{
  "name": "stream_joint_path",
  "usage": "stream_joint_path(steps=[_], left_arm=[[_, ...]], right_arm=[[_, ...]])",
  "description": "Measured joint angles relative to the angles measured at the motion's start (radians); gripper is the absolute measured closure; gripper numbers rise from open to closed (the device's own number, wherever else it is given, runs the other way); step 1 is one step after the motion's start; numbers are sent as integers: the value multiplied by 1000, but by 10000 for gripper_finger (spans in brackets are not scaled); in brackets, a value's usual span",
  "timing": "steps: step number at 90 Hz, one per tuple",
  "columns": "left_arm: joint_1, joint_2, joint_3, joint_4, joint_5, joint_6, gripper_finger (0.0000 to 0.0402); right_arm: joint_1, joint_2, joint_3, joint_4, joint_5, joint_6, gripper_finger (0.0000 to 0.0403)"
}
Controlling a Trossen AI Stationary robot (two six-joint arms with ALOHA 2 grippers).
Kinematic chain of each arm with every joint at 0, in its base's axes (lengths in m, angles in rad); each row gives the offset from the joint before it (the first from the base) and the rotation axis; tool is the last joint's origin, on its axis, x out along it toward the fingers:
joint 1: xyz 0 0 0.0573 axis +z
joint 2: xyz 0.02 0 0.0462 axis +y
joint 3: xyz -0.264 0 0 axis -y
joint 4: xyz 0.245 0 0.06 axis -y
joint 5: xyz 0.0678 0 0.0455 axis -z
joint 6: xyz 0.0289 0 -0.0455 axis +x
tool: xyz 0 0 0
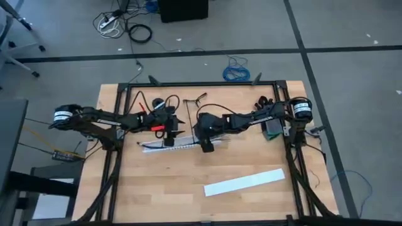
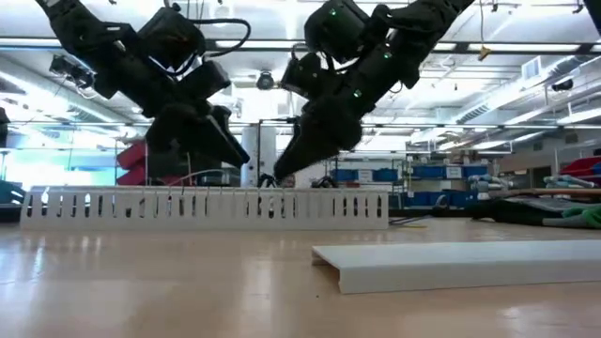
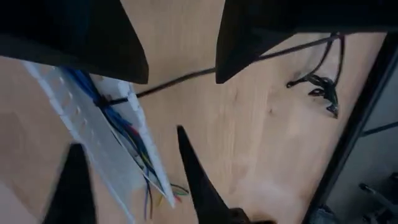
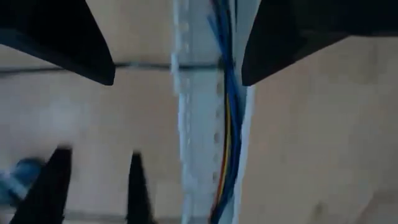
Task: Ziptie cables
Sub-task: Put the zip tied cable wires into the white cable duct
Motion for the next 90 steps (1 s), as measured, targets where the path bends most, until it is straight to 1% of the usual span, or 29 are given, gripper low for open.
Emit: stream_joint_path(steps=[5, 19, 38, 62, 90], left_arm=[[0, 0, 0, 4, 0, 0, 218], [0, 0, 0, 9, 0, 4, 218], [1, 0, 0, 21, -1, 6, 218], [1, 0, 0, 20, -1, 7, 218], [1, 0, 0, 20, -1, 7, 218]], right_arm=[[0, 0, 1, 2, -13, 42, 51], [0, 15, 1, -26, -112, 36, 52], [-3, 82, 1, 25, -117, 41, 53], [-24, 86, 2, 34, -116, 41, 59], [-32, 88, 2, 31, -140, 47, 92]])
